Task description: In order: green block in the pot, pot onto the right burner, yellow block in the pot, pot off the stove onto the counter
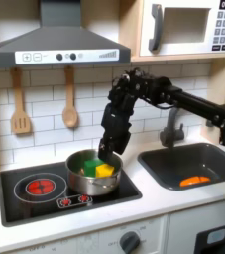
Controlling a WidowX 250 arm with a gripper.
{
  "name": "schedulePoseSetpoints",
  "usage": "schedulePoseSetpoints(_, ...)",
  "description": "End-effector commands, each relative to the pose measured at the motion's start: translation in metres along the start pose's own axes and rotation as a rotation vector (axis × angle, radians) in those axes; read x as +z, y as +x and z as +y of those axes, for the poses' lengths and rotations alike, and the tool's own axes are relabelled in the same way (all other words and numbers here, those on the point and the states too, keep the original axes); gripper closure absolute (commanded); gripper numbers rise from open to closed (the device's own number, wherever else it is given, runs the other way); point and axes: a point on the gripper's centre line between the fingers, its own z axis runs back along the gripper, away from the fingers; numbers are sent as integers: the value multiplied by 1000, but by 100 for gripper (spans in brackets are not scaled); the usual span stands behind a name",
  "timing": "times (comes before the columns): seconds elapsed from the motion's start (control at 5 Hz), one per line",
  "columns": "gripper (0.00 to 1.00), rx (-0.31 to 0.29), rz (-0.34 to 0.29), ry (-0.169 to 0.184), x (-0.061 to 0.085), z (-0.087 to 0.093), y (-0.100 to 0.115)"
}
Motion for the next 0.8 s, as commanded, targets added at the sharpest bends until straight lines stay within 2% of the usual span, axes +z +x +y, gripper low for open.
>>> schedulePoseSetpoints(0.0,0,27,29,24,-8,2,-9)
schedulePoseSetpoints(0.4,0,45,34,43,-13,1,-10)
schedulePoseSetpoints(0.6,0,39,27,40,-14,-5,-11)
